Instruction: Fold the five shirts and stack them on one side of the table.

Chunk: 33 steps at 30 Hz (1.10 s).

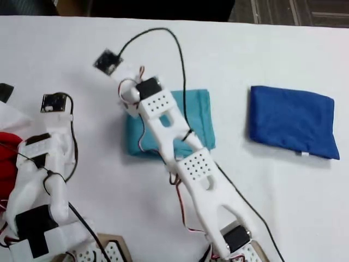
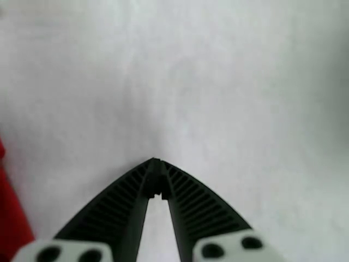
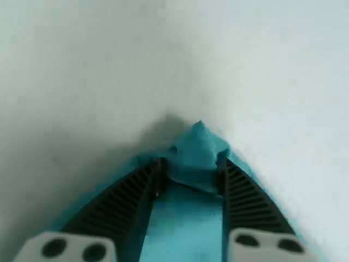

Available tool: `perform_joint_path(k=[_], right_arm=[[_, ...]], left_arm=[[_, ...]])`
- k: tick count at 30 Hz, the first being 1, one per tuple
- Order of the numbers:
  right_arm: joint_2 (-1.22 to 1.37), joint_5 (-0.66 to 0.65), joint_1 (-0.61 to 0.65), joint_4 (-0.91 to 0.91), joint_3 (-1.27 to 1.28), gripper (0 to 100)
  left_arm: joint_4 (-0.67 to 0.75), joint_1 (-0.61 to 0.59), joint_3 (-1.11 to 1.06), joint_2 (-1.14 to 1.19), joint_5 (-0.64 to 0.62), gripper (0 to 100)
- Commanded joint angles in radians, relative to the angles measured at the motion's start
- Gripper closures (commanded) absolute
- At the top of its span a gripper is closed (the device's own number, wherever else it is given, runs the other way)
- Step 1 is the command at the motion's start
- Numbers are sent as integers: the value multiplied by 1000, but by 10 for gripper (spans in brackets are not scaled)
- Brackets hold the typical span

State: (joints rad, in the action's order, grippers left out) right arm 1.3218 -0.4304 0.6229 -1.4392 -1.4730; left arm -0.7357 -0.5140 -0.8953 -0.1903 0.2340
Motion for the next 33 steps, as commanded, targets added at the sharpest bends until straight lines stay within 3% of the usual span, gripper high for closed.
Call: perform_joint_path(k=[1, 8, 12, 15, 17, 19, 24, 33], right_arm=[[-1, -2, -12, 13, 0, 826], [-117, -2, -19, -148, -196, 826], [-245, -2, -68, -257, -175, 826], [-286, -2, -140, -266, -147, 860], [-300, 0, -182, -275, -130, 978], [-315, 3, -214, -278, -91, 961], [-441, 5, -234, -280, 163, 979], [-878, 0, -226, -226, 976, 978]], left_arm=[[14, 9, -1, -40, -8, 974], [14, 9, -1, -40, -9, 974], [-12, 32, 21, -49, -8, 975], [-173, 95, 159, -41, -11, 975], [-293, 144, 303, -41, -14, 975], [-382, 189, 463, -38, -14, 975], [-509, 288, 826, 52, 2, 975], [-812, 416, 1429, 684, 15, 975]])
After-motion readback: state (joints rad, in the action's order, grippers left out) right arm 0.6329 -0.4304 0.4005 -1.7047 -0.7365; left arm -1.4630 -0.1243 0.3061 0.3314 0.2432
